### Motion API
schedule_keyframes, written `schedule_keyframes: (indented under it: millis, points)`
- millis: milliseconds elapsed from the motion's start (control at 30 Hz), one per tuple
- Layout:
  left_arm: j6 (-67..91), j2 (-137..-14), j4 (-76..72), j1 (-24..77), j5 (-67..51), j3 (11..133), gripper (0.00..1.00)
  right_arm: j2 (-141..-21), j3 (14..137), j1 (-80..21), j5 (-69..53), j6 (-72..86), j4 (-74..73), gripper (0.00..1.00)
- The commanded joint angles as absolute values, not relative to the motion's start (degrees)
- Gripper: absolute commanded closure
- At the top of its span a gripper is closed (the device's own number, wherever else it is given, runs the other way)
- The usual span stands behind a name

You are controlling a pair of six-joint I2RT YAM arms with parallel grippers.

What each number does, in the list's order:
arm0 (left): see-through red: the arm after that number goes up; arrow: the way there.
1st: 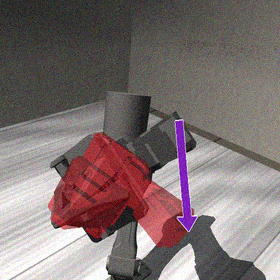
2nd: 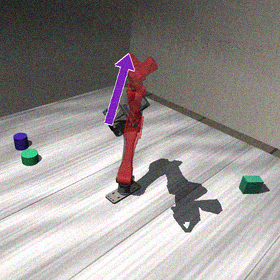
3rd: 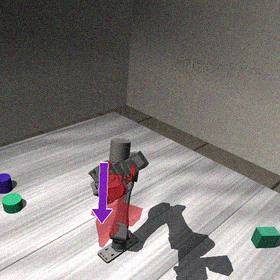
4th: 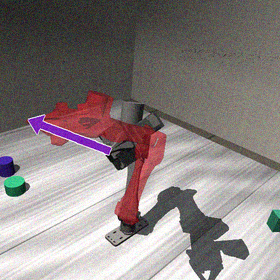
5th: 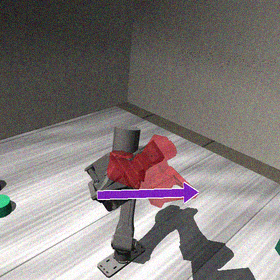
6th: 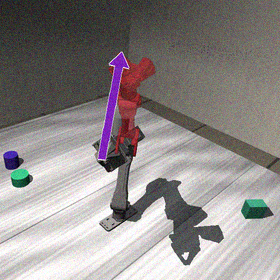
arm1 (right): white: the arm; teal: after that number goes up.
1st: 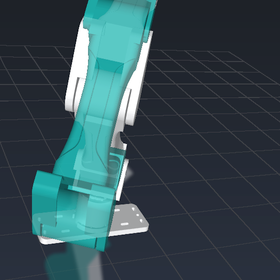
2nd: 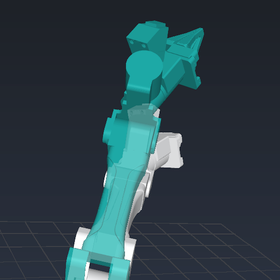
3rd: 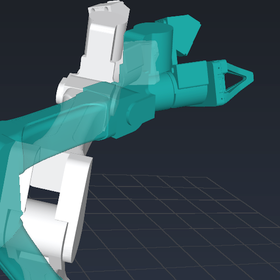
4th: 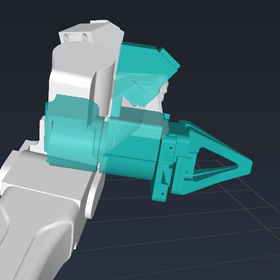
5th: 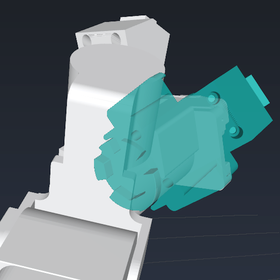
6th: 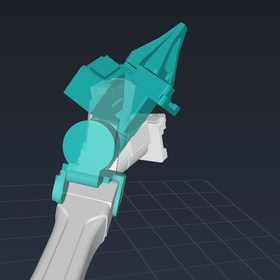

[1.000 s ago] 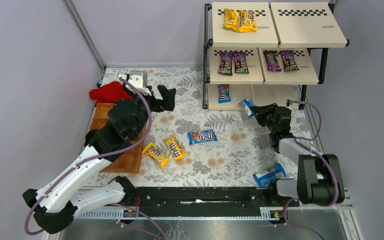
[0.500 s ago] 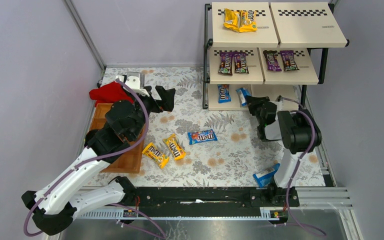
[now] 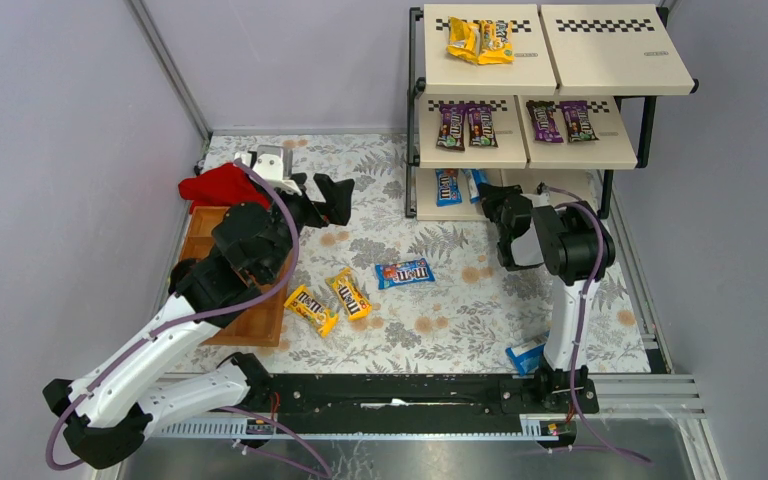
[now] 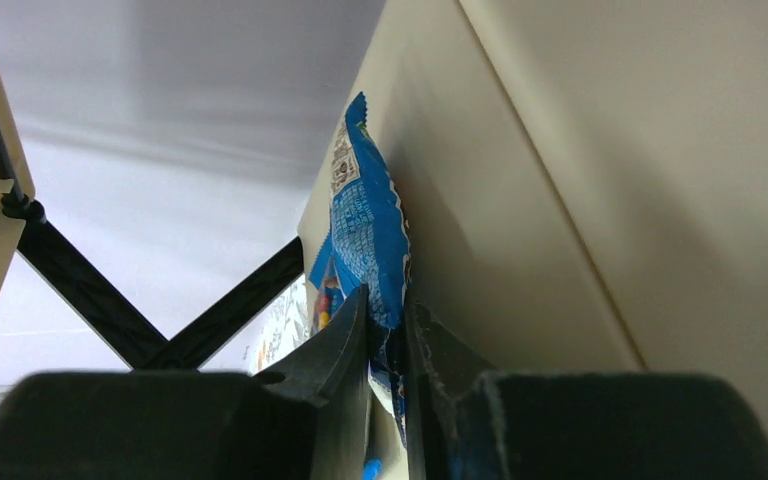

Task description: Place and organize the candy bags onto the shelf

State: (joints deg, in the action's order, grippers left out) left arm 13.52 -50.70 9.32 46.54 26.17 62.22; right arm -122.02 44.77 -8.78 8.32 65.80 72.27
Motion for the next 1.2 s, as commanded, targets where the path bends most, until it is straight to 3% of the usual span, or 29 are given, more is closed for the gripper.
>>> schedule_keyframes:
  millis: [0,267,600,1033,1167]
  points:
    - [12.86,-49.80,6.16,46.90,26.63,61.87,0.01,-122.61,48.76,-9.64,10.12,63.19,71.35,0.85]
    - [12.78,-49.44,5.89,47.11,26.00,61.75,0.01,-122.29,48.34,-10.73,8.55,63.34,70.78,0.78]
    - [12.83,-48.92,5.90,47.11,25.67,61.72,0.01,-121.02,47.51,-10.77,6.32,62.98,67.42,0.57]
    - [13.09,-48.93,6.15,47.07,25.01,62.04,0.01,-118.22,43.89,-11.55,3.39,63.02,65.62,0.47]
    - [13.10,-48.95,6.24,47.11,25.00,62.14,0.01,-117.98,43.36,-11.69,2.95,63.22,64.87,0.40]
